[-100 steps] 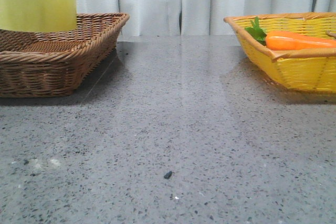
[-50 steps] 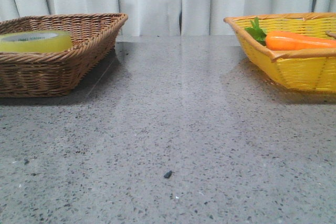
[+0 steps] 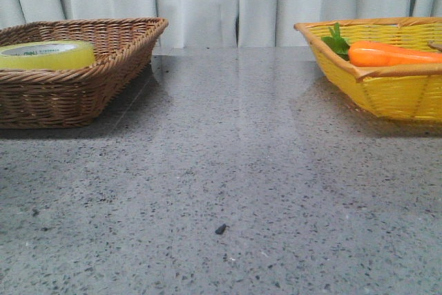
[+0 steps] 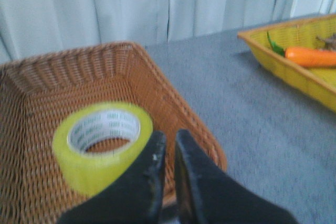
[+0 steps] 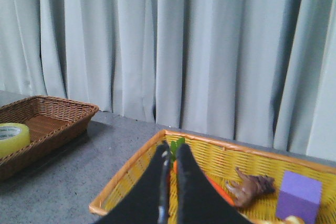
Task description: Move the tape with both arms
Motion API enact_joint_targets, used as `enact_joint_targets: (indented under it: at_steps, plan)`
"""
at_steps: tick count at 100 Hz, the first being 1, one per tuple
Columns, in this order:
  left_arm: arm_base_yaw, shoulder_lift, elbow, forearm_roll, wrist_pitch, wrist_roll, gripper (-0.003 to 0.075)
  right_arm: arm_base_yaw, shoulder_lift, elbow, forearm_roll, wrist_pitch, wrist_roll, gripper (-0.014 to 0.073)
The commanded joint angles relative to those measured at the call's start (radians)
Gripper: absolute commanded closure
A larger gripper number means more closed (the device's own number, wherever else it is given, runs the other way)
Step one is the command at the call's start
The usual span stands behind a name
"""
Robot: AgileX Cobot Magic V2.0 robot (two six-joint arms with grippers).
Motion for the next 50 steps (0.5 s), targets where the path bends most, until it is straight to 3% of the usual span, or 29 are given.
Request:
enact_joint_targets:
  at_steps: [1, 14, 50]
  plan:
    - [-0.009, -0.075, 0.028, -0.012, -0.083, -0.010, 0.0741, 0.000, 0.018, 0.039, -0.043, -0.216, -0.004, 0.0660]
    - [-0.010, -0.134, 0.064, -0.012, -0.083, -0.010, 0.0741, 0.000, 0.018, 0.096, -0.043, -0.301, -0.004, 0.0660]
    - [-0.010, -0.132, 0.071, -0.016, -0.081, -0.010, 0.0741, 0.000, 0.018, 0.159, -0.043, -0.295, -0.004, 0.0660]
